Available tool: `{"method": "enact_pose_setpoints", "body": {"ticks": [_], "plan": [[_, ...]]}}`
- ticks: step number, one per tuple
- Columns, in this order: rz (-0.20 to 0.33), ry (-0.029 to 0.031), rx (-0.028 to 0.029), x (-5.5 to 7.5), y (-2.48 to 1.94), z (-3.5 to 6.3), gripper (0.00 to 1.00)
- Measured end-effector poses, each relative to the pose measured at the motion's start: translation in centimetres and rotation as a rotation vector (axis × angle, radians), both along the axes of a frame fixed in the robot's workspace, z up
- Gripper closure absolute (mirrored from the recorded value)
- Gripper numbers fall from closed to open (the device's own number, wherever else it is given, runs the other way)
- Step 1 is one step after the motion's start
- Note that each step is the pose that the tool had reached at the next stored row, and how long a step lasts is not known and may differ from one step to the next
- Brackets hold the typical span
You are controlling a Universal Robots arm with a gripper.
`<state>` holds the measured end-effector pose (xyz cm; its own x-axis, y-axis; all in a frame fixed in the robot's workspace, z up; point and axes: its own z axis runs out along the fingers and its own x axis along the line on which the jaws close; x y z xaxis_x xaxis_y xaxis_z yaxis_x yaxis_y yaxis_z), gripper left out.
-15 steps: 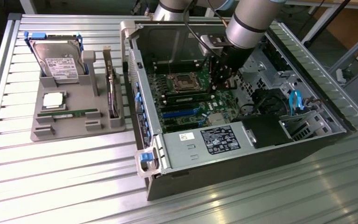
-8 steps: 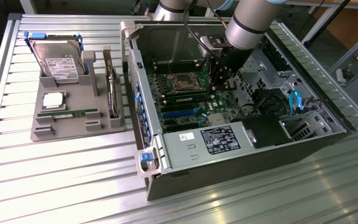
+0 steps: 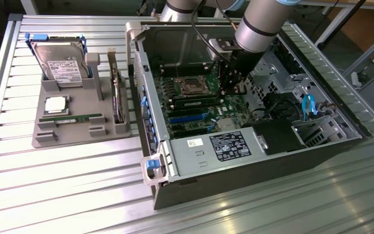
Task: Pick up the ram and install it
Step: 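Press down the ram until it locks into place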
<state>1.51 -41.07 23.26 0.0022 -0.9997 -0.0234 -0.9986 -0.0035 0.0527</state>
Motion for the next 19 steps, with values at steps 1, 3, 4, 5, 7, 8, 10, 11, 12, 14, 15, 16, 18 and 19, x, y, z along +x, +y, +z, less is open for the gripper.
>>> {"method": "enact_pose_setpoints", "body": {"ticks": [1,3,4,5,7,8,10,11,12,14,15,16,18,19], "plan": [[0.0,0.0001,-0.0003,0.0,0.0,-0.01,0.91],[0.0,0.0,0.0001,0.0,0.0,-0.06,0.91],[0.0,0.0,-0.0001,0.0,0.0,-0.06,0.91],[0.0,0.0,0.0,0.0,0.0,-0.06,0.91],[0.0,0.0,-0.0002,0.0,0.0,-0.1,0.91],[0.0,0.0,-0.0002,0.0,0.0,-0.1,0.91],[0.0,0.0,-0.0001,0.0,0.0,-0.1,0.91],[0.0,0.0,0.0,0.0,0.0,-0.1,0.91],[0.0,-0.0001,0.0004,0.0,0.0,0.2,0.91],[0.0,0.0,-0.0001,0.0,0.0,0.69,0.91],[0.0,0.0,-0.0005,0.0,0.0,1.37,0.91],[0.0,-0.0001,-0.0005,0.0,0.0,1.78,0.91],[0.0,-0.0001,-0.0005,0.0,0.0,1.86,0.91],[0.0,0.0,-0.0006,0.0,0.0,1.87,0.91]]}}
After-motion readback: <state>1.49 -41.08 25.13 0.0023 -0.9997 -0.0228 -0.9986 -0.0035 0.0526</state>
